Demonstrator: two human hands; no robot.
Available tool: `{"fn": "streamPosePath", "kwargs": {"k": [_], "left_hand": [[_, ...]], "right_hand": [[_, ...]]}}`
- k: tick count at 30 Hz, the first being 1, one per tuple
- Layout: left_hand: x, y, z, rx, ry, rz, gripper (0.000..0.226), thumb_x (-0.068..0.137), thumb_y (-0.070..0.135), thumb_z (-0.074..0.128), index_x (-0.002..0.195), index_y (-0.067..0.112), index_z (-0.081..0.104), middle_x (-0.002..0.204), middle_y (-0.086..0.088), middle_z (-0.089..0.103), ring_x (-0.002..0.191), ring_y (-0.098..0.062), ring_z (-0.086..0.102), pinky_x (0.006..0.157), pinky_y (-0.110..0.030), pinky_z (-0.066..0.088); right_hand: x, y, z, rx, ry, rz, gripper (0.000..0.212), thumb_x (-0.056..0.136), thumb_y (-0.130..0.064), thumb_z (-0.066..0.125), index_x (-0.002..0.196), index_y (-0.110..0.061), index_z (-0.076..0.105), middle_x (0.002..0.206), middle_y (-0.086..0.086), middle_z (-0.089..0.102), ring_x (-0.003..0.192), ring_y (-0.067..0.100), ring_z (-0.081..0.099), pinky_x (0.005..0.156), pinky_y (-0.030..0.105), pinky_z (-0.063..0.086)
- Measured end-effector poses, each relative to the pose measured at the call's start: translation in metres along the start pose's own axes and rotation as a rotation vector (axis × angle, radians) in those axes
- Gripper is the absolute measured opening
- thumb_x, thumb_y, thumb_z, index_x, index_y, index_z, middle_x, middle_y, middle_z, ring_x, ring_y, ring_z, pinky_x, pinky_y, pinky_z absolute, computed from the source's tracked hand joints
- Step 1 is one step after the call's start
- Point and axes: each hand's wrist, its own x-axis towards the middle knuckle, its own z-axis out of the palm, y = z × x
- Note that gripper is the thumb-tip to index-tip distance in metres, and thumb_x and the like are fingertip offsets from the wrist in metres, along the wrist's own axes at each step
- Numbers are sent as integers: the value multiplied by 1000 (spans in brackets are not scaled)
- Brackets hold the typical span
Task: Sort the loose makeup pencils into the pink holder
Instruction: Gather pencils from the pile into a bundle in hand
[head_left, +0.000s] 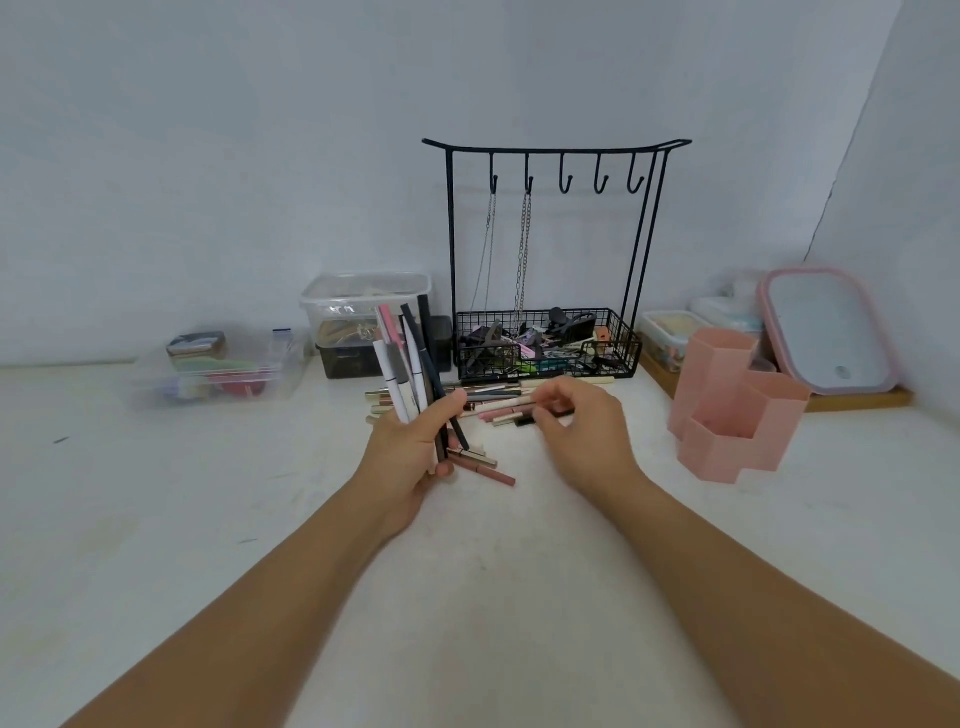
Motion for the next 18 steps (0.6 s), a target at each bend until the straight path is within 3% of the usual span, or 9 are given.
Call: {"fn": "streamPosePath", "kwargs": {"k": [3, 5, 9, 13, 18], "left_hand": [[2, 1, -4, 3, -33, -2, 20, 88, 30, 76, 84, 11, 70, 72, -5, 67, 56, -12, 54, 39, -22, 38], [3, 1, -4, 19, -55, 11, 25, 91, 31, 72, 76, 11, 69, 74, -8, 67, 59, -14, 53, 40, -23, 39], [2, 3, -6, 7, -51, 16, 26, 91, 32, 72, 74, 13, 67, 67, -6, 63, 57, -16, 52, 43, -24, 39], [1, 4, -6, 36, -76, 5, 31, 93, 35, 70, 69, 18, 61, 59, 1, 58, 65, -12, 65, 47, -22, 46], [-3, 3, -4, 55, -171, -41, 31, 92, 37, 70, 66, 23, 62, 64, -1, 58, 60, -16, 61, 44, -24, 42]], "right_hand": [[6, 12, -5, -305, -50, 80, 25, 97, -24, 60, 122, -23, 62, 117, -3, 62, 116, 19, 50, 93, 35, 48], [8, 16, -4, -414, -100, 108, 32, 99, -28, 55, 130, -21, 57, 126, 2, 60, 122, 25, 45, 95, 38, 47], [10, 17, -4, -445, -98, 116, 32, 97, -26, 57, 128, -18, 56, 127, 4, 58, 118, 27, 48, 93, 38, 48], [12, 19, -9, -488, -125, 108, 22, 97, -26, 58, 118, -19, 58, 122, 3, 54, 108, 26, 51, 86, 39, 51], [16, 23, -13, -515, -188, 86, 16, 99, -27, 57, 112, -24, 66, 121, 4, 53, 109, 26, 50, 90, 41, 51]]}}
